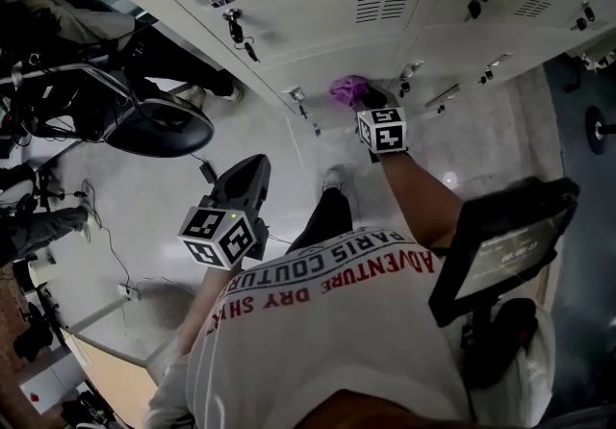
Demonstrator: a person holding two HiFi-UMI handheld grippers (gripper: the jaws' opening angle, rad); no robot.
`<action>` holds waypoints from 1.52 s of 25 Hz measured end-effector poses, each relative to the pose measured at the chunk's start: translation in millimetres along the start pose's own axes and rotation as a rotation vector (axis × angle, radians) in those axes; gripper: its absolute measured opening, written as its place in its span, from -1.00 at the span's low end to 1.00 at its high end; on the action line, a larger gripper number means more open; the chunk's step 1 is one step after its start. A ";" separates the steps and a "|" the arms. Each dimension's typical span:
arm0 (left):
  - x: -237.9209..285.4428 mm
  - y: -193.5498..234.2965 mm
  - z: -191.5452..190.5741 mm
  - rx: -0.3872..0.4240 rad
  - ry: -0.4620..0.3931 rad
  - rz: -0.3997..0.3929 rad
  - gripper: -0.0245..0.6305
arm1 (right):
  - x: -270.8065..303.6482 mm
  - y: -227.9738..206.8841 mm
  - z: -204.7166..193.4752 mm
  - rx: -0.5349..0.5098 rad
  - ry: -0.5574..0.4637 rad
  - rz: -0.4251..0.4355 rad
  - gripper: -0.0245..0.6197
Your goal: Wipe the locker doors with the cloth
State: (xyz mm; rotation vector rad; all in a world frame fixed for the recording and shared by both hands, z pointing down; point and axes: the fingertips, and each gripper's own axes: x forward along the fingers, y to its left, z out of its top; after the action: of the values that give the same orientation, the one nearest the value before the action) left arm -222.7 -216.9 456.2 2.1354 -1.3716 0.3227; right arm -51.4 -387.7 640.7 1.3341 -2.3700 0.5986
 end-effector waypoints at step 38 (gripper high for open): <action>-9.0 32.7 -47.3 -0.088 -0.022 0.107 -0.93 | 5.6 139.8 -59.5 -0.065 0.019 0.346 -0.68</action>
State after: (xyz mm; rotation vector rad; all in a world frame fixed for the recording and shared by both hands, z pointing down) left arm -251.0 -192.6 500.9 2.0043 -1.4877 0.2761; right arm -169.2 -295.5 667.7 0.8916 -2.6000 0.6174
